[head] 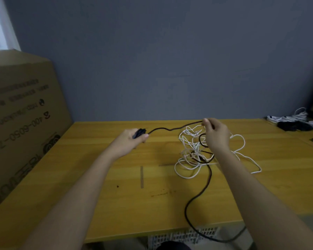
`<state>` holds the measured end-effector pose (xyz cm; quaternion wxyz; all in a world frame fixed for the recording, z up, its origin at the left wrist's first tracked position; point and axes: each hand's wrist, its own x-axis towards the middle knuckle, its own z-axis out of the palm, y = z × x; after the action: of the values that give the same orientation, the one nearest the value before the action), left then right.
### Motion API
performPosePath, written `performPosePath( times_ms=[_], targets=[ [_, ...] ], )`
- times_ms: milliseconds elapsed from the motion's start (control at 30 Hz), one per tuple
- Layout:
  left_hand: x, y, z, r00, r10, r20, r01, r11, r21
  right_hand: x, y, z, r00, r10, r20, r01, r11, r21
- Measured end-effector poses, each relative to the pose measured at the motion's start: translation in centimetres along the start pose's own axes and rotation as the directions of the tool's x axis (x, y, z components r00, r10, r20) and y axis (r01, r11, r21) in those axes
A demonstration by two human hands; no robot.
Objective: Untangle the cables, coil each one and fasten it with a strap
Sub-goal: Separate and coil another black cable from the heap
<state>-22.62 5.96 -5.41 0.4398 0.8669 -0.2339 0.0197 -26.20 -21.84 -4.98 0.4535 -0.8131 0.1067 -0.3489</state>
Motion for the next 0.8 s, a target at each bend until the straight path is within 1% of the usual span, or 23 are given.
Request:
performPosePath(
  times_ms=[100, 133, 200, 233, 267, 333, 367, 400, 467, 500, 600, 633, 667, 700, 733, 767, 800],
  targets=[
    [0.1, 0.8, -0.3, 0.999, 0.007, -0.032, -0.010, 0.996, -0.090, 0.1, -0.7, 1.2, 0.989, -0.022, 0.146, 0.018, 0.999, 0.028],
    [0.1, 1.3, -0.3, 0.999, 0.023, -0.038, -0.027, 0.995, -0.093, 0.3, -0.6, 1.7, 0.979, -0.042, 0.201, 0.046, 0.999, -0.013],
    [0.3, 2.2, -0.3, 0.997, 0.057, -0.056, -0.061, 0.996, -0.072, 0.4, -0.6, 2.3, 0.957, -0.107, 0.270, 0.169, 0.961, -0.218],
    [0.5, 2.7, -0.4, 0.995, 0.071, -0.063, -0.074, 0.996, -0.049, 0.3, -0.7, 2.6, 0.950, -0.161, 0.267, 0.245, 0.914, -0.322],
    [0.6, 3.0, -0.4, 0.994, 0.081, -0.068, -0.083, 0.996, -0.023, 0.1, -1.3, 2.8, 0.939, -0.248, 0.238, 0.322, 0.878, -0.355],
    [1.2, 3.8, -0.5, 0.992, 0.100, -0.075, -0.096, 0.994, 0.051, -0.7, -3.2, 2.9, 0.902, -0.409, 0.139, 0.432, 0.854, -0.290],
    [1.6, 4.2, -0.6, 0.991, 0.113, -0.078, -0.105, 0.989, 0.103, -1.3, -4.5, 2.8, 0.894, -0.431, 0.123, 0.449, 0.867, -0.216],
    [2.0, 4.7, -0.6, 0.988, 0.129, -0.082, -0.115, 0.981, 0.158, -1.9, -5.9, 2.6, 0.898, -0.408, 0.166, 0.429, 0.895, -0.120],
    [2.7, 5.8, -0.8, 0.983, 0.153, -0.100, -0.124, 0.961, 0.249, -2.9, -8.0, 2.2, 0.887, -0.306, 0.345, 0.296, 0.952, 0.082],
    [2.9, 6.4, -0.9, 0.981, 0.160, -0.113, -0.124, 0.953, 0.275, -3.2, -8.7, 2.0, 0.886, -0.275, 0.374, 0.251, 0.961, 0.112],
    [3.4, 7.9, -1.5, 0.968, 0.176, -0.178, -0.120, 0.951, 0.286, -2.4, -9.1, 1.2, 0.928, -0.244, 0.280, 0.232, 0.970, 0.076],
    [3.6, 8.3, -1.8, 0.963, 0.180, -0.203, -0.117, 0.950, 0.288, -1.9, -9.2, 0.9, 0.934, -0.238, 0.267, 0.239, 0.971, 0.026],
    [3.7, 8.9, -2.3, 0.958, 0.186, -0.220, -0.119, 0.951, 0.286, -1.3, -9.2, 0.5, 0.932, -0.256, 0.259, 0.283, 0.956, -0.073],
    [3.8, 9.6, -2.8, 0.953, 0.195, -0.233, -0.127, 0.952, 0.280, -0.6, -9.3, 0.0, 0.925, -0.293, 0.242, 0.346, 0.913, -0.218],
    [3.8, 10.4, -3.2, 0.947, 0.214, -0.239, -0.142, 0.948, 0.287, 0.2, -9.4, -0.4, 0.913, -0.343, 0.221, 0.405, 0.830, -0.384],
    [3.8, 11.2, -3.5, 0.942, 0.236, -0.236, -0.158, 0.938, 0.310, 1.0, -9.8, -1.0, 0.899, -0.386, 0.206, 0.434, 0.729, -0.529],
    [3.7, 12.2, -3.7, 0.937, 0.265, -0.226, -0.176, 0.920, 0.350, 1.8, -10.4, -1.6, 0.896, -0.401, 0.193, 0.427, 0.654, -0.624]
  ],
)
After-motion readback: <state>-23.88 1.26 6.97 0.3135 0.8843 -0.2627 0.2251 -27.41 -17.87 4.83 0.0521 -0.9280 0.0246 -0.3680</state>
